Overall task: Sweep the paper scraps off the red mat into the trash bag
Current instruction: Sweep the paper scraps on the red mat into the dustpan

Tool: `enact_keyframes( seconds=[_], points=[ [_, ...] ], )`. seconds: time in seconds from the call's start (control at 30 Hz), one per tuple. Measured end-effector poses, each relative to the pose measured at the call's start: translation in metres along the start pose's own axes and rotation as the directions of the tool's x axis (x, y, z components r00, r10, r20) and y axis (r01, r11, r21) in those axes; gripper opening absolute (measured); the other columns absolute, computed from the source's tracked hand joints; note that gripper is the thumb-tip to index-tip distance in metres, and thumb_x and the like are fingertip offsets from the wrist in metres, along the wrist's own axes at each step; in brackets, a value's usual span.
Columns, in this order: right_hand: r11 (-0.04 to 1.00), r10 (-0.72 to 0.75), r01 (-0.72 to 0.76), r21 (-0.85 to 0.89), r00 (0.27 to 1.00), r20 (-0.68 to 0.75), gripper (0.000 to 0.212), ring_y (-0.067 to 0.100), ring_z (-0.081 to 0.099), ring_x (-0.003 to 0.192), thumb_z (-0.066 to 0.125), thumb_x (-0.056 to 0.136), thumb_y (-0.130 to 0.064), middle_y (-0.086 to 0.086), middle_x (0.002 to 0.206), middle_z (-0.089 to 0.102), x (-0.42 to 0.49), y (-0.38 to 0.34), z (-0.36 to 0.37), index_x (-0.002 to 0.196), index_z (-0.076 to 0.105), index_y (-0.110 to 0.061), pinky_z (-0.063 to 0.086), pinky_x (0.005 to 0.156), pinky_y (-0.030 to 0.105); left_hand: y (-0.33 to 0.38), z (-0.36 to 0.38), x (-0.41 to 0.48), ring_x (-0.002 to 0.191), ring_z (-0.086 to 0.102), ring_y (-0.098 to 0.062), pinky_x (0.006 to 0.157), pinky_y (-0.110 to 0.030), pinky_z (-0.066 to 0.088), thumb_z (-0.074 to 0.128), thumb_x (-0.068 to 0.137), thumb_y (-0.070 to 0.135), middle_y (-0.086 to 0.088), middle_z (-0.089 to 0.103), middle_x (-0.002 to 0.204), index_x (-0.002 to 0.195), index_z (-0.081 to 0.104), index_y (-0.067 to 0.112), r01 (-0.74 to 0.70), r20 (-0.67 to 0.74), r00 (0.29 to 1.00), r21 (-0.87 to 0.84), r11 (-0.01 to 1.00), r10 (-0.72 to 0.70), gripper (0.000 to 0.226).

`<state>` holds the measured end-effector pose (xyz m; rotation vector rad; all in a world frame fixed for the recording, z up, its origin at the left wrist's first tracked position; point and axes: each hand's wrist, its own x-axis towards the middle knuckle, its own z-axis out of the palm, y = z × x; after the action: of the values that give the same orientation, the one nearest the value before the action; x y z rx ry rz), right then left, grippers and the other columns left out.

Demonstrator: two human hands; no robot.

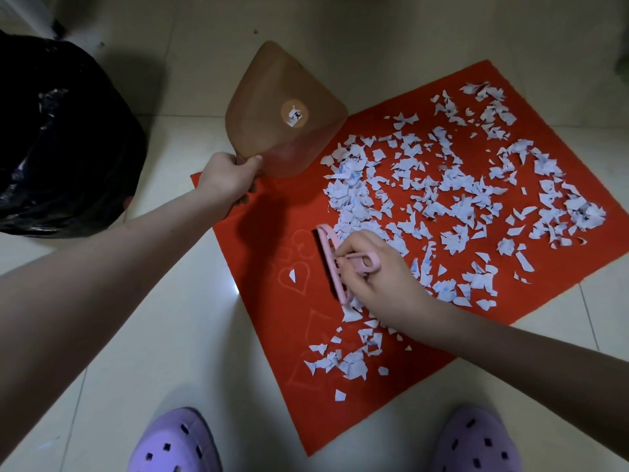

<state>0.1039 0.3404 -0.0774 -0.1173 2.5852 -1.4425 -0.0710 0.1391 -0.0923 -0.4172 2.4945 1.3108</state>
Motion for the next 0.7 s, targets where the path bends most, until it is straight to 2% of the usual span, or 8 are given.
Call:
enact_keyframes(
  seconds=[0.07,0.2,0.27,0.33,0.4,0.47,0.57,0.7],
  points=[
    [1.000,0.007,-0.008,0.020,0.999,0.036,0.008,0.011,0.055,0.067,0.052,0.094,-0.012,-0.003,0.085,0.052,-0.001,-0.002,0.003,0.086,0.054,-0.015,0.046,0.062,0.025,0.001,0.000,0.000,0.034,0.042,-0.016,0.043,-0.025,0.035,0.055,0.091,0.036,-0.006,0.055,0.054,0.063,0.056,0.011,0.001,0.001,1.000,0.005,1.000,-0.001,0.038],
    [0.991,0.048,-0.071,0.112,0.979,0.199,0.005,0.001,0.055,0.052,0.054,0.094,-0.009,-0.006,0.071,0.057,0.005,-0.009,0.017,0.090,0.058,-0.007,0.036,0.051,0.009,0.002,0.002,0.000,0.033,0.042,-0.016,0.043,-0.025,0.034,0.054,0.092,0.036,-0.007,0.055,0.055,0.063,0.056,0.011,-0.006,0.002,1.000,0.002,1.000,0.006,0.038],
    [0.990,0.062,-0.094,0.109,0.963,0.262,0.005,0.001,0.051,0.047,0.054,0.094,-0.010,-0.003,0.067,0.057,0.008,-0.009,0.026,0.092,0.057,-0.006,0.034,0.049,0.010,0.002,0.002,-0.001,0.038,0.043,-0.018,0.044,-0.026,0.035,0.053,0.092,0.037,-0.007,0.055,0.056,0.065,0.056,0.010,-0.004,0.016,1.000,0.009,1.000,0.004,0.038],
    [0.996,0.054,-0.073,0.060,0.962,0.266,0.005,0.005,0.047,0.054,0.054,0.094,-0.014,0.002,0.073,0.058,0.013,-0.005,0.033,0.091,0.055,-0.010,0.036,0.053,0.017,0.002,0.002,-0.003,0.040,0.044,-0.018,0.045,-0.026,0.036,0.053,0.093,0.037,-0.007,0.056,0.057,0.066,0.056,0.010,0.000,0.027,1.000,0.026,1.000,-0.001,0.038],
    [0.999,0.050,-0.044,-0.027,0.963,0.265,0.005,0.008,0.048,0.068,0.054,0.094,-0.016,0.000,0.083,0.055,0.017,0.001,0.036,0.090,0.053,-0.014,0.037,0.060,0.018,0.000,0.001,-0.003,0.040,0.044,-0.018,0.044,-0.025,0.036,0.053,0.093,0.037,-0.007,0.056,0.057,0.066,0.056,0.011,0.004,0.024,1.000,0.021,1.000,-0.005,0.038],
    [0.992,0.072,-0.047,-0.113,0.971,0.227,0.005,0.011,0.048,0.073,0.052,0.095,-0.016,0.002,0.089,0.053,0.019,0.001,0.032,0.091,0.052,-0.014,0.036,0.063,0.021,0.001,0.000,-0.002,0.038,0.044,-0.018,0.043,-0.024,0.035,0.054,0.092,0.037,-0.006,0.056,0.057,0.066,0.056,0.011,0.008,0.015,1.000,0.010,1.000,-0.008,0.037],
    [0.986,0.061,-0.051,-0.159,0.996,0.059,0.007,0.013,0.052,0.066,0.048,0.097,-0.016,-0.001,0.091,0.048,0.014,-0.006,0.019,0.094,0.053,-0.012,0.041,0.058,0.020,0.001,-0.003,-0.003,0.034,0.043,-0.017,0.043,-0.024,0.035,0.054,0.092,0.036,-0.006,0.055,0.056,0.065,0.055,0.012,0.010,0.001,1.000,0.010,1.000,-0.010,0.036],
    [0.980,-0.017,-0.001,-0.199,0.996,-0.087,0.006,0.009,0.051,0.076,0.048,0.096,-0.015,-0.005,0.091,0.045,0.007,-0.017,-0.003,0.092,0.049,-0.018,0.039,0.069,0.011,-0.002,-0.004,-0.002,0.039,0.044,-0.020,0.047,-0.026,0.036,0.054,0.093,0.036,-0.007,0.056,0.057,0.065,0.055,0.012,0.012,0.003,1.000,0.012,1.000,-0.012,0.037]
  ],
)
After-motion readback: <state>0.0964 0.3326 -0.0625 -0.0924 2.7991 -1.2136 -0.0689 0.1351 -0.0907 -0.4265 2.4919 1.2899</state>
